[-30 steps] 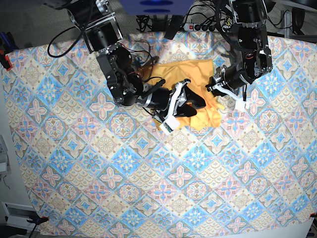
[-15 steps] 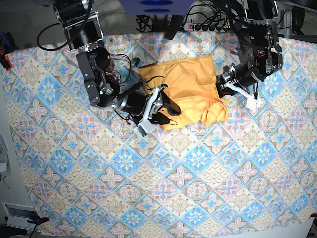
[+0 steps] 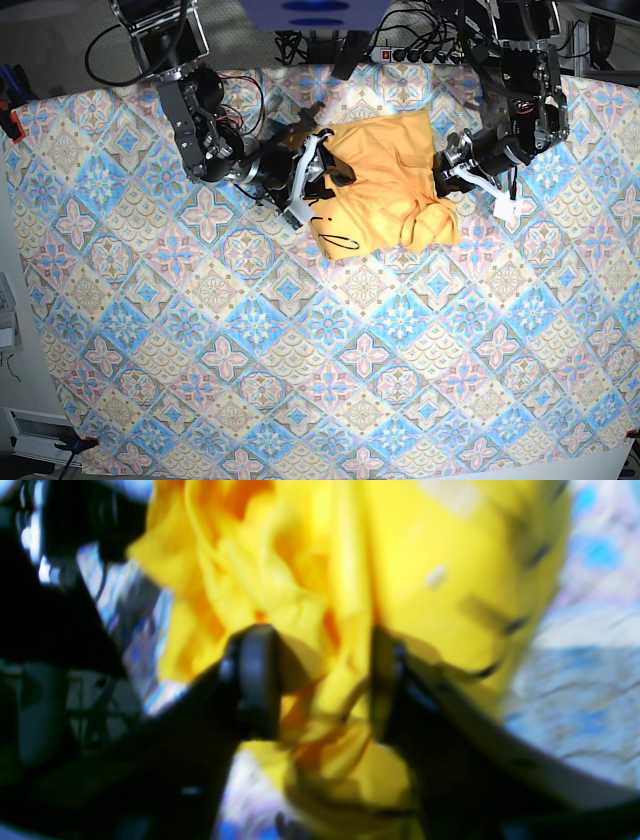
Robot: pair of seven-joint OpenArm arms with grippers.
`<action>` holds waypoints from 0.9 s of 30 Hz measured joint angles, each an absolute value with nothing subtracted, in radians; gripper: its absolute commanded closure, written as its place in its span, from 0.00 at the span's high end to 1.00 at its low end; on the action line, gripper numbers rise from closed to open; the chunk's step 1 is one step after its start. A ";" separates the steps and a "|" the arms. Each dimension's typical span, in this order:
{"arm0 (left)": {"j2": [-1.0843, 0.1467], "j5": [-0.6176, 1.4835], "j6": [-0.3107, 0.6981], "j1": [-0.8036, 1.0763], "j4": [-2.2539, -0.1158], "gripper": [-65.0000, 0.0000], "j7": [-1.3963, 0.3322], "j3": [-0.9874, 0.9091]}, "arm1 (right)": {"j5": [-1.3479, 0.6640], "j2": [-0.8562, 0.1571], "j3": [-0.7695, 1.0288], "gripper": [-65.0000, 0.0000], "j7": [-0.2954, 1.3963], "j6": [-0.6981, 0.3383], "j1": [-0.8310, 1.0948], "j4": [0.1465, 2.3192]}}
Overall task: Fold the T-shirt properly
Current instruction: 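Press the folded bundle down with the right gripper beside the left gripper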
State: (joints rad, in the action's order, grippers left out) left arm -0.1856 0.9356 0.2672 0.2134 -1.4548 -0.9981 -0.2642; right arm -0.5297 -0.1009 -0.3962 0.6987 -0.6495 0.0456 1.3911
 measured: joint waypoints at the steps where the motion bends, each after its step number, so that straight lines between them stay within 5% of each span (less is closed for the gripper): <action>1: -0.185 0.935 0.267 0.213 -1.455 0.33 -0.998 -0.264 | -0.528 -0.100 -0.405 0.18 0.700 -0.649 0.042 1.407; 4: -0.186 0.936 0.267 0.211 -1.436 0.33 -0.998 -0.264 | -0.535 -0.097 -0.439 0.04 0.692 -0.649 0.014 1.428; 16: -0.186 0.935 0.267 0.211 -1.420 0.33 -0.994 -0.264 | -0.536 -0.093 -0.625 0.04 0.775 -0.648 -0.071 1.509; 27: -0.186 0.935 0.267 0.211 -1.420 0.33 -0.994 -0.264 | -0.529 -0.147 -0.614 0.32 0.779 -0.643 -0.060 1.531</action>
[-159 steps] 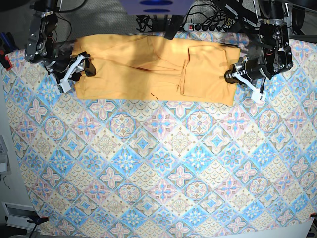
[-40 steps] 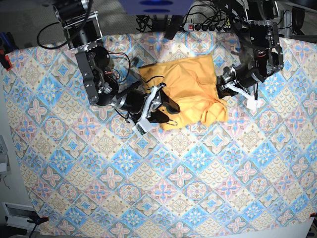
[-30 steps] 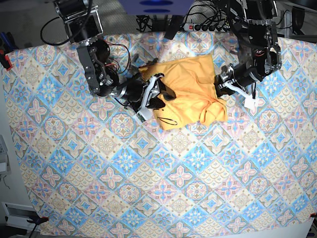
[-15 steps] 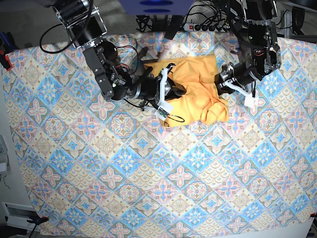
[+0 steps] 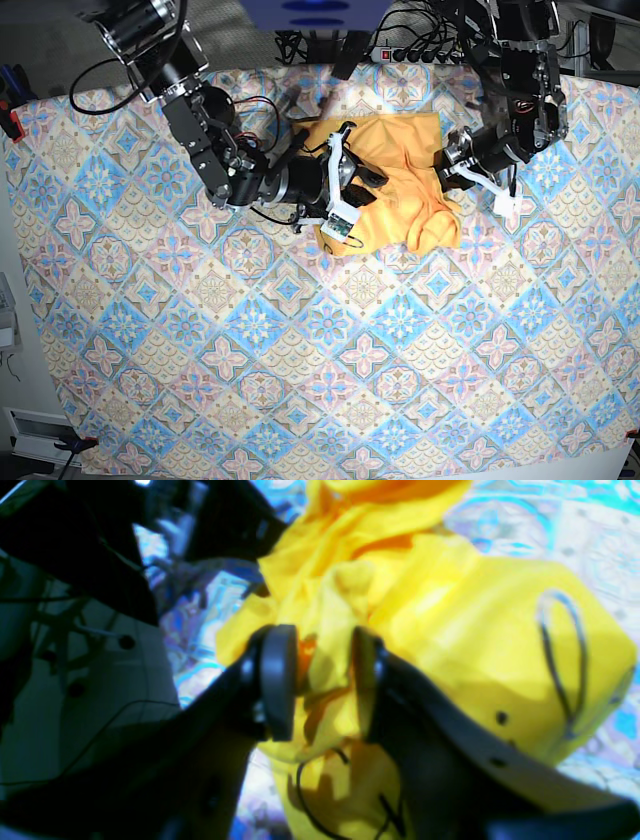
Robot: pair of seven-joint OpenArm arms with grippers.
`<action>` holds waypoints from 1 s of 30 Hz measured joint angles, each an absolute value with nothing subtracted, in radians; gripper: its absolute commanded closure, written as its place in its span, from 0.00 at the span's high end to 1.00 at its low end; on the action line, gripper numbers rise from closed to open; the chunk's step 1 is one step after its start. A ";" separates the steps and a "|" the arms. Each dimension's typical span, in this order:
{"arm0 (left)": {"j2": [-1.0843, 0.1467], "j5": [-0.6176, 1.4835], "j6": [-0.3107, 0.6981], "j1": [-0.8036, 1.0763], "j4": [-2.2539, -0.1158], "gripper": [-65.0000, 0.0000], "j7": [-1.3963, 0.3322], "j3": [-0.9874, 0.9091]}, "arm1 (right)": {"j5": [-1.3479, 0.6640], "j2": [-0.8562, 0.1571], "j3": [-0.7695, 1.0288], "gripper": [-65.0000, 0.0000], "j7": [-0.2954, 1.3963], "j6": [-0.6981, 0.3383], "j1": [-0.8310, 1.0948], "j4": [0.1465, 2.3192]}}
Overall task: Fold the T-shirt properly
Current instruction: 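Press the folded bundle down with the right gripper beside the left gripper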
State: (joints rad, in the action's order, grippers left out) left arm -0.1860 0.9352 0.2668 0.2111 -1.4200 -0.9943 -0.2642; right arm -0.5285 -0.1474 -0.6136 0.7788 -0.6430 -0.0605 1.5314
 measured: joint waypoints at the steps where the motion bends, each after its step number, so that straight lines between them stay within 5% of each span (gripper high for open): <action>1: -0.185 0.935 0.267 0.211 -1.420 0.33 -0.995 -0.264 | -0.529 -0.148 -0.604 0.32 0.778 -0.644 -0.059 1.532; 6: -0.187 0.936 0.267 0.213 -1.420 0.33 -0.994 -0.264 | -0.519 -0.165 -0.587 0.30 0.785 -0.643 -0.058 1.552; 11: -0.186 0.936 0.267 0.214 -1.420 0.33 -0.997 -0.264 | -0.523 -0.160 -0.661 0.08 0.783 -0.648 -0.068 1.558; 23: -0.186 0.936 0.268 0.214 -1.420 0.33 -0.995 -0.265 | -0.531 -0.150 -1.037 0.08 0.846 -0.654 -0.275 1.467; 30: -0.186 0.939 0.267 0.214 -1.420 0.33 -0.994 -0.266 | -0.524 -0.117 -1.065 0.08 0.884 -0.651 -0.304 1.478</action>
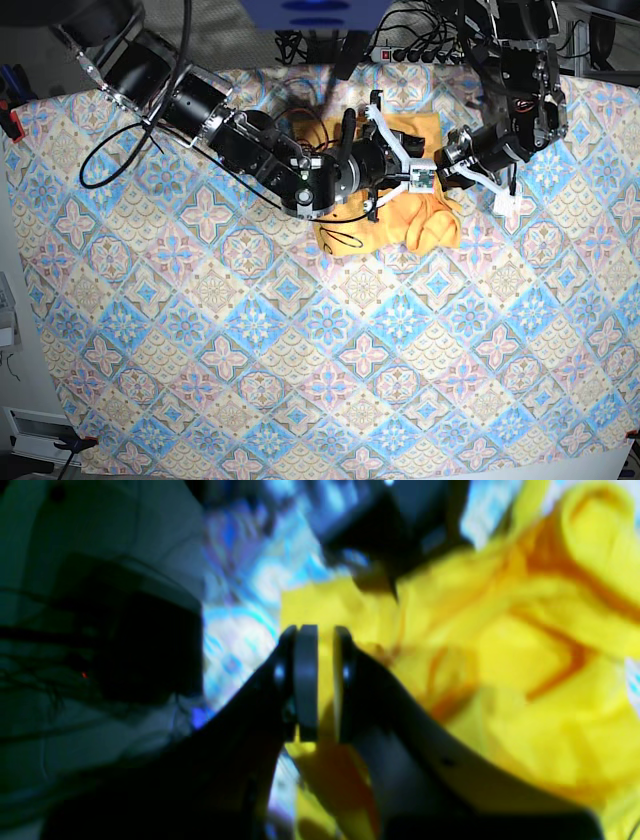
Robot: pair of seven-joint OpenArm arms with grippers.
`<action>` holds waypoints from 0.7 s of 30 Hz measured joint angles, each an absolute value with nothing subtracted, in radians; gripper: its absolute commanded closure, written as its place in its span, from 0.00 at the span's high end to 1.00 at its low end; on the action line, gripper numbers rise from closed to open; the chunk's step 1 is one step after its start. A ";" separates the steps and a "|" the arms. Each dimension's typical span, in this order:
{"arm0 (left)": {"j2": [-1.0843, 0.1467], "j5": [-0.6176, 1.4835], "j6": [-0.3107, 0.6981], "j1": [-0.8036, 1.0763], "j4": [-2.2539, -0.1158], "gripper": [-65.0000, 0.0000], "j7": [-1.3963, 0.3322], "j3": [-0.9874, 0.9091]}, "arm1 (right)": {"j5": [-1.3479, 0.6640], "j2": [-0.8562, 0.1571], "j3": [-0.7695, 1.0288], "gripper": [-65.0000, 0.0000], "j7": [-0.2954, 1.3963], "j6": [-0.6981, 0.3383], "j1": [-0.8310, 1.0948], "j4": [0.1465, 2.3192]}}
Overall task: Fold the T-shirt properly
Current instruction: 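Press the folded bundle down with the right gripper beside the left gripper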
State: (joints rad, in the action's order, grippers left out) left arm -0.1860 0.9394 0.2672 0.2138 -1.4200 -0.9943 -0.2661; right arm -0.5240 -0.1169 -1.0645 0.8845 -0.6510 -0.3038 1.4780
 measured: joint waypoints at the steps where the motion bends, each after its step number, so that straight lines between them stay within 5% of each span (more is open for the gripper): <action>1: -0.186 0.939 0.267 0.214 -1.420 0.33 -0.994 -0.266 | -0.524 -0.121 -1.036 0.08 0.875 -0.651 -0.291 1.494; 5: -0.186 0.939 0.267 0.216 -1.420 0.33 -0.994 -0.266 | -0.524 -0.172 -0.813 0.11 0.857 -0.650 -0.195 1.587; 10: -0.185 0.942 0.267 0.216 -1.420 0.33 -0.994 -0.266 | -0.514 -0.191 -0.604 0.31 0.863 -0.643 -0.083 1.686; 14: -0.186 0.939 0.266 0.216 -1.420 0.33 -0.994 -0.266 | -0.507 -0.185 -0.548 0.40 0.860 -0.645 -0.028 1.696; 21: -0.185 0.938 0.267 0.214 -1.420 0.33 -0.994 -0.264 | -0.445 -0.183 -0.562 0.41 0.863 -0.646 -0.002 1.689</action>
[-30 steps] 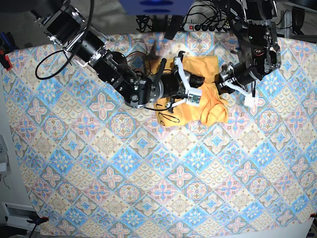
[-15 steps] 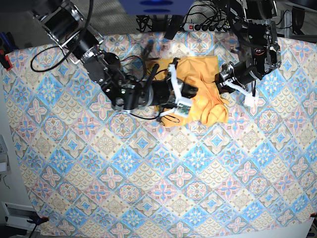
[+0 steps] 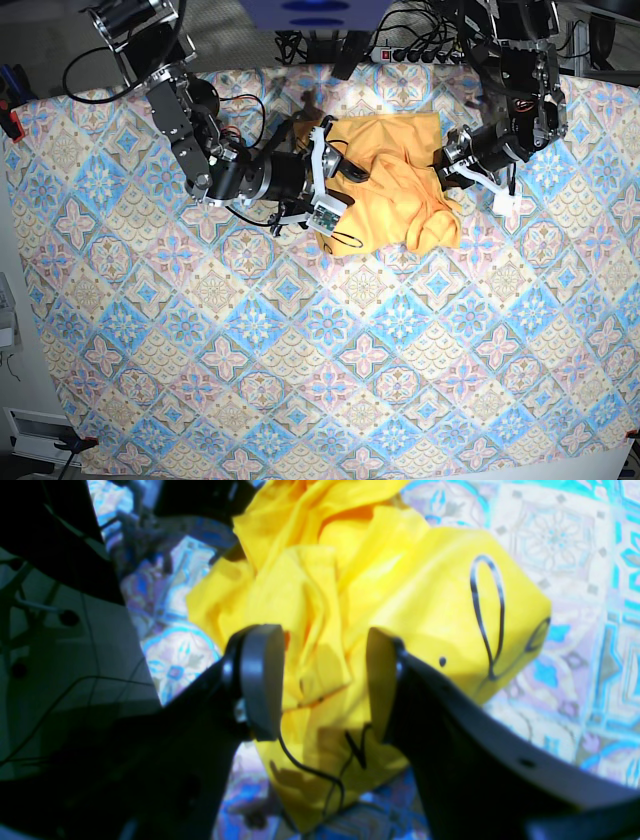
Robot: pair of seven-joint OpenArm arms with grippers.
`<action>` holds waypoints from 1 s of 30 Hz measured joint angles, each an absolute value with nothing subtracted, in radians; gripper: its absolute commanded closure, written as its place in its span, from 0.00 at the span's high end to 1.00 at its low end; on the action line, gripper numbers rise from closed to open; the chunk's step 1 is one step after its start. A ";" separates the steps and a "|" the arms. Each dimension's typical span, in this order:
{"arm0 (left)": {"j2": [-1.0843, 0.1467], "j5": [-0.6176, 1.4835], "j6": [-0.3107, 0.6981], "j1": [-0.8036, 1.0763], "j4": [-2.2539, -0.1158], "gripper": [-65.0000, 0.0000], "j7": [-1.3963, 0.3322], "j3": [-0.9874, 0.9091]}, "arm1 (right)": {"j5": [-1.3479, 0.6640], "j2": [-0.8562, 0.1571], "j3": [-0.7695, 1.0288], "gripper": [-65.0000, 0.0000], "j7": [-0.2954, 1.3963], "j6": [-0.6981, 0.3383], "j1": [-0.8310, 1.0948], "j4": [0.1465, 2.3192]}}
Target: Fold the T-shirt properly
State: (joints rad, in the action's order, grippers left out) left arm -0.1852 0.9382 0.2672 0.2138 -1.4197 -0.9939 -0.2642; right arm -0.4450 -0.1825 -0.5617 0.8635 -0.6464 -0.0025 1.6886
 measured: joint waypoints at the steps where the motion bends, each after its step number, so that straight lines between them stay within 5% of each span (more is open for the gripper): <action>1: -0.183 0.937 0.267 0.214 -1.420 0.33 -0.994 -0.264 | -0.444 -0.183 -0.578 0.41 0.863 -0.642 -0.006 1.687; 25: -0.175 0.935 0.267 0.214 -1.420 0.33 -0.994 -0.264 | -0.329 -0.099 -0.654 0.40 0.860 -0.651 -0.060 1.517; 30: -0.175 0.936 0.267 0.213 -1.420 0.33 -0.994 -0.264 | -0.329 -0.091 -0.654 0.22 0.858 -0.653 -0.078 1.509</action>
State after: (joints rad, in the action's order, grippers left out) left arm -0.1745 0.9356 0.2668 0.2127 -1.4197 -0.9939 -0.2642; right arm -0.3286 -0.0914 -0.6544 0.8577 -0.6525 -0.0780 1.5085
